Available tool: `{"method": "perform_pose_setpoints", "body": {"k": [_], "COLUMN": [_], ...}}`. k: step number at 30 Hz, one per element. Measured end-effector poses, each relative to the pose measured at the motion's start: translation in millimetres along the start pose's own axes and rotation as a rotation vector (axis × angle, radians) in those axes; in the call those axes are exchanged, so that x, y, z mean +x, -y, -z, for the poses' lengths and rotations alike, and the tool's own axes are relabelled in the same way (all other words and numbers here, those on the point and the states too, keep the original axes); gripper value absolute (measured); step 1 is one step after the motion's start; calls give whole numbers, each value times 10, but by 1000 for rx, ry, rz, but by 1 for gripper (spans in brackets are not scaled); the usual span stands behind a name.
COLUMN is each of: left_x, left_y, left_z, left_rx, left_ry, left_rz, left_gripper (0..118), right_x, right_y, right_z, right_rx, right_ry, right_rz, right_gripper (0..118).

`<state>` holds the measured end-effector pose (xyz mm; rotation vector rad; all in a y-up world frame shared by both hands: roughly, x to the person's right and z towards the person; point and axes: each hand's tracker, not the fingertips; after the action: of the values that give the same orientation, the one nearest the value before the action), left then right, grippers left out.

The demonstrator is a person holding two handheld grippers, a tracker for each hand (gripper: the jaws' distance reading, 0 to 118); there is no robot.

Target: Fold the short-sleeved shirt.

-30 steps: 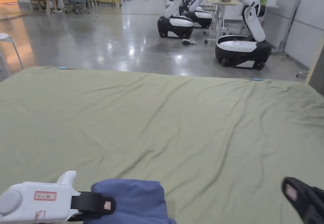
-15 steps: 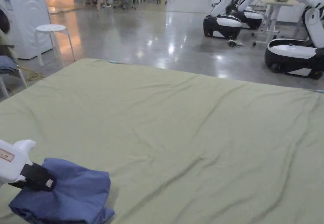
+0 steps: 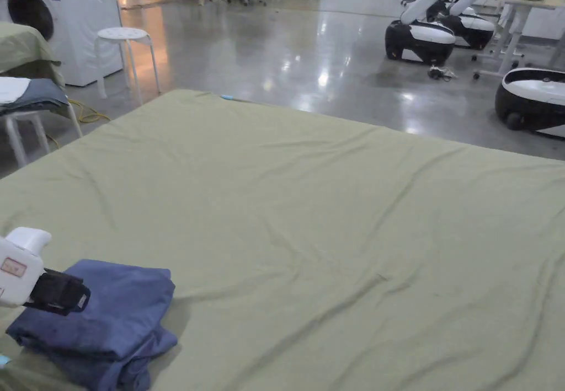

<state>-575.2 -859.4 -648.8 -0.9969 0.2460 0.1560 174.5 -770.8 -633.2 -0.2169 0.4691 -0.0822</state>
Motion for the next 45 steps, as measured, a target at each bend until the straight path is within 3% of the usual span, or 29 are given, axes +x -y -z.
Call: {"method": "perform_pose_setpoints", "body": {"k": [3,5,8,9,10,12,14,16,17,21,24,29,34,45], "left_x": [133,449,1098,1374,1717,2290,2898,3355,3515,3885,3859,3803,3779,3737], "left_y": [31,113,214,300,404,555,764,1000,1110,1194,1098,1124,1127,1069], "left_z": [-758,-1310,-1850,-1960,-2076,-2161,-2227,-2274,-2256,-2127,-2108,-2085,-2084,-2120], "left_rx": [240,434,447,527,632,754,933,1057,1085,1042,974,1003,991,994], "left_ry": [17,14,308,289,248,271,258,241,259,181,309,165,119,118], "left_rz": [-80,-27,16,31,51,146,178,131,52,169,131,135,154,175], "left_gripper": [111,111,111,104,87,41,32,0,0,0,0,0,0,0], "right_x": [43,96,204,236,277,357,386,363,326,294,381,422,379,296], "right_y": [-24,-28,-95,-133,-197,-296,-356,-348,-316,-146,-101,-109,-135,-200], "right_z": [-55,-139,-201,-210,-220,-278,-375,-512,-602,-876,-913,-962,-953,-914], "right_rx": [19,45,63,68,67,83,89,134,164,175,129,160,169,196], "right_ry": [-16,-28,19,68,125,160,221,329,392,454,405,402,400,379], "right_rz": [7,22,-25,-66,-121,-179,-185,-222,-242,-189,-181,-123,-150,-131], "right_gripper": [0,0,0,0,0,0,0,0,0,0,0,0,0,0]}}
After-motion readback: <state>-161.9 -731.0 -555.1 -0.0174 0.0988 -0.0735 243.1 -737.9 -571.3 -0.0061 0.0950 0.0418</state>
